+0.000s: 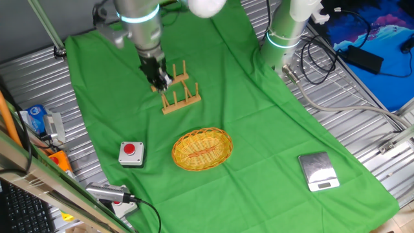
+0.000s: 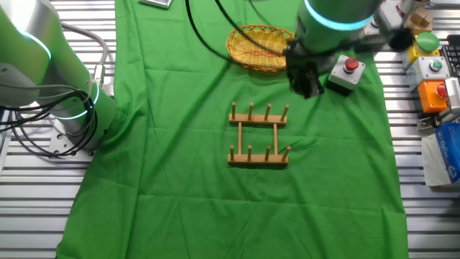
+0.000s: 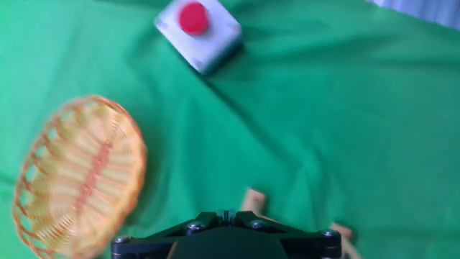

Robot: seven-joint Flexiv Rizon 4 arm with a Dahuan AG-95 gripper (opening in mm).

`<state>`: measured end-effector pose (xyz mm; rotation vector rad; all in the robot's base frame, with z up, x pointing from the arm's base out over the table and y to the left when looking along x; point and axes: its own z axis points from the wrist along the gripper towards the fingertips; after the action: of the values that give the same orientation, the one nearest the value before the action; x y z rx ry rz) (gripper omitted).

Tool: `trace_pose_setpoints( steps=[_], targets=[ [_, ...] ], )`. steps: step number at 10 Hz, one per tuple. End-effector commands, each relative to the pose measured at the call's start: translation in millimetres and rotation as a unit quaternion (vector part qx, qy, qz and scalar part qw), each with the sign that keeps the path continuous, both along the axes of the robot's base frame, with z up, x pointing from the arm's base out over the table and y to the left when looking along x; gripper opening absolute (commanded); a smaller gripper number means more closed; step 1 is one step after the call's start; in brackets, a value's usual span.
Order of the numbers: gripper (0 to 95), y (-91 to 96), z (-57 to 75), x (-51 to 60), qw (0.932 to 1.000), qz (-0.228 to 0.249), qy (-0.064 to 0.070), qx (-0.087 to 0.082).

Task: Put the dish on the dish rack

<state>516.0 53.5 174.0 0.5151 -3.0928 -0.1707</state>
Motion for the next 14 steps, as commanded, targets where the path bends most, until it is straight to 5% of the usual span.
trace_pose_setpoints(
  steps=[1,5,8,10,14],
  targets=[
    [0.0,27.9,-1.1,2.3,0.9996,-0.03,-0.002,0.002],
    [0.0,76.9,-14.9,1.3,0.9987,-0.052,-0.001,0.001],
    [0.0,81.0,-16.2,-4.7,0.9985,-0.054,-0.001,0.011],
    [0.0,81.0,-16.2,-4.7,0.9987,-0.04,0.003,0.031],
    [0.0,81.0,-16.2,-4.7,0.9993,0.023,0.005,0.031]
  ],
)
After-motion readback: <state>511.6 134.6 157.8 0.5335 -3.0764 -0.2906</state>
